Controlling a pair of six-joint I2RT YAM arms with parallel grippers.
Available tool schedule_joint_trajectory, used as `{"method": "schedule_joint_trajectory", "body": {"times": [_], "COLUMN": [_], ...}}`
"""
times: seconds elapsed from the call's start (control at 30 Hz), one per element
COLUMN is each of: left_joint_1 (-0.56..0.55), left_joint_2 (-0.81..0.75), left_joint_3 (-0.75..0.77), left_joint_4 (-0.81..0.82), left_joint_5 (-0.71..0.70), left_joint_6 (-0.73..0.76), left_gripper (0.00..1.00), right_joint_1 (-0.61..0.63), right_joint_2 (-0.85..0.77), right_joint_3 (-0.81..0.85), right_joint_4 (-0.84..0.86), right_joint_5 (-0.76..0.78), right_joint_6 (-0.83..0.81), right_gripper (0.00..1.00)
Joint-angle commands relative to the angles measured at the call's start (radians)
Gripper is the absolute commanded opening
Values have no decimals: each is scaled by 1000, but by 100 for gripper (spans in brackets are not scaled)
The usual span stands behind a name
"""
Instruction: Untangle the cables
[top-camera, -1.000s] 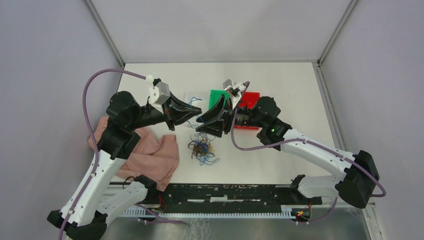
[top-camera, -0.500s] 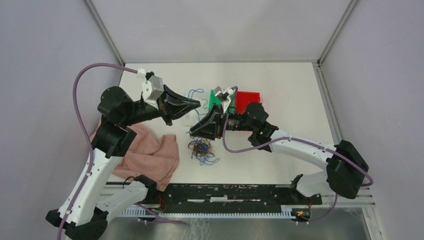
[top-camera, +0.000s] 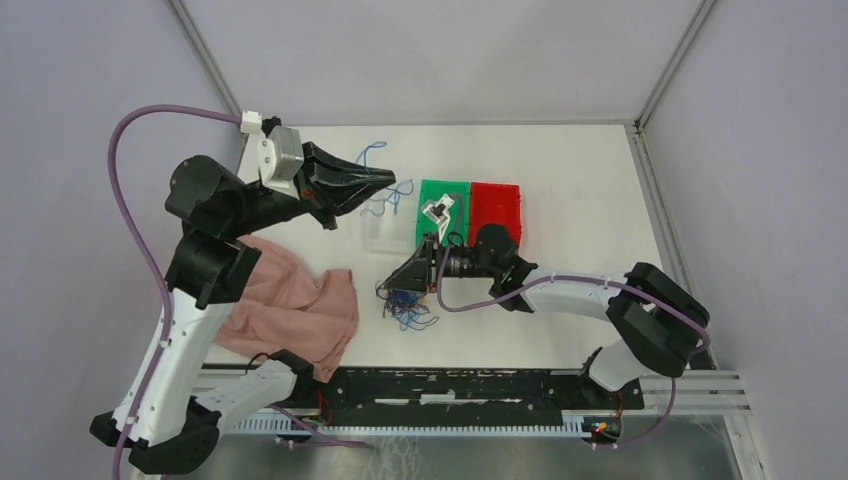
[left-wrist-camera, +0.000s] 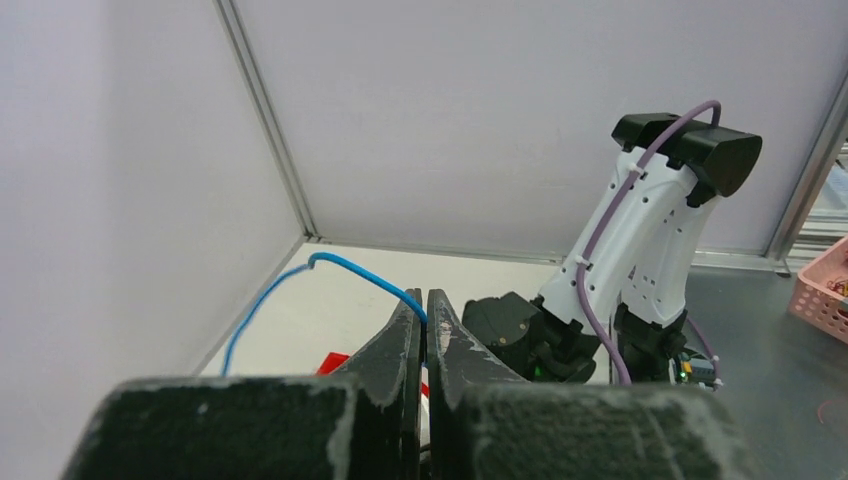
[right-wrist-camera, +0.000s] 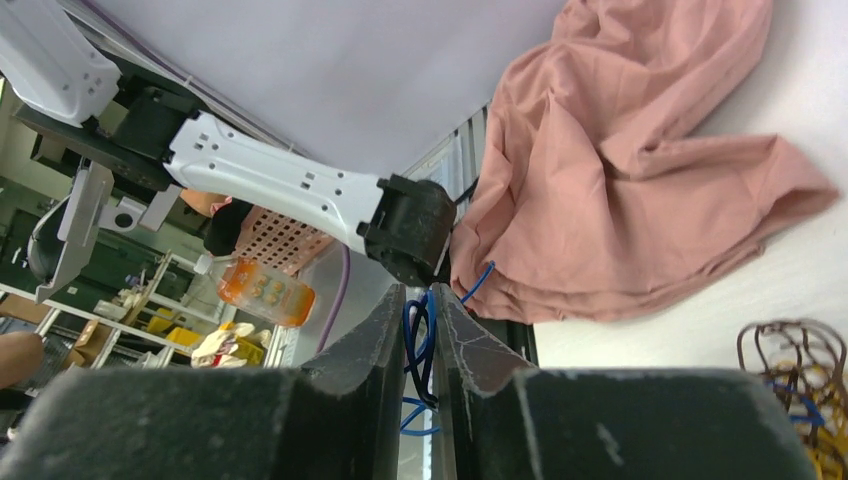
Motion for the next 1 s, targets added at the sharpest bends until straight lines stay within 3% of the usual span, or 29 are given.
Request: {"method": "schedule_joint_trajectory", "body": {"times": [0.0, 0.2, 0.37, 0.5, 0.73, 0.97], "left_joint_1": [-4, -3, -4, -4, -5, -2], "left_joint_2": [15, 34, 36, 51, 91, 185], "left_joint_3": [83, 100, 62, 25, -77, -134], "left_joint_4": [40, 43, 19, -56, -121, -92], "left_joint_5": [-24, -36, -62, -119, -272, -334], "left_joint_6": [36, 58, 110, 191, 342, 394], "left_gripper": [3, 3, 3, 3, 3, 3], "right_joint_1": [5, 5, 3, -4, -64, -141], "right_joint_2": [-71, -258, -427, -497, -604, -688], "right_joint_3": [-70, -143, -130, -103, -81, -73], "right_joint_4": [81, -251, -618, -797, -912, -949], "right_joint_5": [-13, 60, 254, 375, 538, 615], "right_joint_6": [26, -166, -340, -404, -413, -396], "right_gripper": [21, 17, 3, 1, 1, 1]}}
